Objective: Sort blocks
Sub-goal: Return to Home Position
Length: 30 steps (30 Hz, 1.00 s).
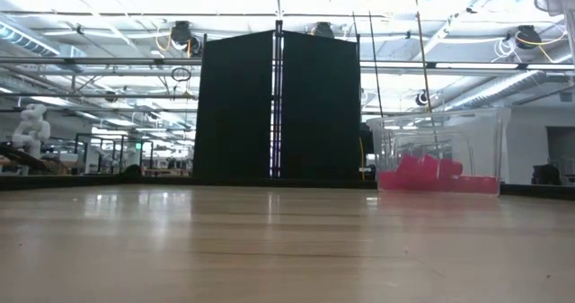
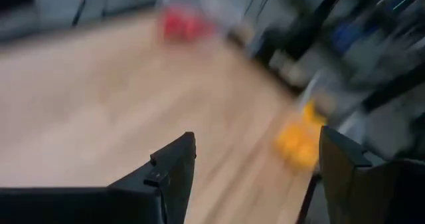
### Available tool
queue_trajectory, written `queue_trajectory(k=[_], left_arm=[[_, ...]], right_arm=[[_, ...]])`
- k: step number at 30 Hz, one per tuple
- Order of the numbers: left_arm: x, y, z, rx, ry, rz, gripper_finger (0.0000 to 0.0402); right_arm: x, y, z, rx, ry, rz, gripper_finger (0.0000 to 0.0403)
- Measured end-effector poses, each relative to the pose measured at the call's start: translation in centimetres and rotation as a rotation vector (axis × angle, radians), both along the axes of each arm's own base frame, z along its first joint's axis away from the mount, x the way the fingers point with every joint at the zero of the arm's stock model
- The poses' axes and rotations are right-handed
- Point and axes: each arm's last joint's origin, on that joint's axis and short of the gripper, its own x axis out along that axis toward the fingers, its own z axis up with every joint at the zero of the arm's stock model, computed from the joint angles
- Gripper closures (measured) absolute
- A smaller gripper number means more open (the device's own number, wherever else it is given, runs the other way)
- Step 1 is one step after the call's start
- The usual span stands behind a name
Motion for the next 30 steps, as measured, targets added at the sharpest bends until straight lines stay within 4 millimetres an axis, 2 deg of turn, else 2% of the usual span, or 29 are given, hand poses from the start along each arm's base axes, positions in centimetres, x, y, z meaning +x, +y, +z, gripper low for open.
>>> queue_trajectory(k=[3, 6, 10, 13, 15, 19, 23, 27, 30], left_arm=[[-1.7, 1.3, 1.3, 0.107, -0.172, -0.01, 0.0191], [-3.0, 2.3, 1.7, 0.179, -0.27, -0.033, 0.0191], [-4.1, 3.1, 0.9, 0.232, -0.355, -0.044, 0.0191], [-4.7, 3.3, -0.1, 0.258, -0.422, -0.046, 0.0191], [-5.2, 3.5, -1.0, 0.263, -0.492, -0.048, 0.0191], [-6.0, 3.5, -3.2, 0.229, -0.521, -0.103, 0.0191], [-6.3, 3.9, -5.5, 0.205, -0.532, -0.117, 0.0191], [-6.6, 4.8, -7.2, 0.203, -0.534, -0.117, 0.0191], [-6.7, 5.6, -8.2, 0.206, -0.533, -0.118, 0.0191]], right_arm=[[-2.2, 0.4, 0.3, -0.015, -0.007, 0.001, 0.0195], [-4.6, 1.0, 0.4, -0.05, -0.101, 0.033, 0.0195], [-6.4, 1.9, 0.7, -0.047, -0.113, 0.1, 0.0195], [-6.6, 2.4, 1.3, -0.066, -0.181, 0.084, 0.0195], [-6.2, 2.8, 1.2, -0.081, -0.162, 0.071, 0.0195], [-4.7, 3.2, 1.4, -0.112, -0.18, 0.035, 0.0195], [-1.8, 2.7, 0.9, -0.105, -0.177, 0.067, 0.0195], [1.5, 1.8, 0.3, -0.13, -0.209, 0.173, 0.0195], [3.1, 1.4, 0.0, -0.131, -0.246, 0.221, 0.0195]])
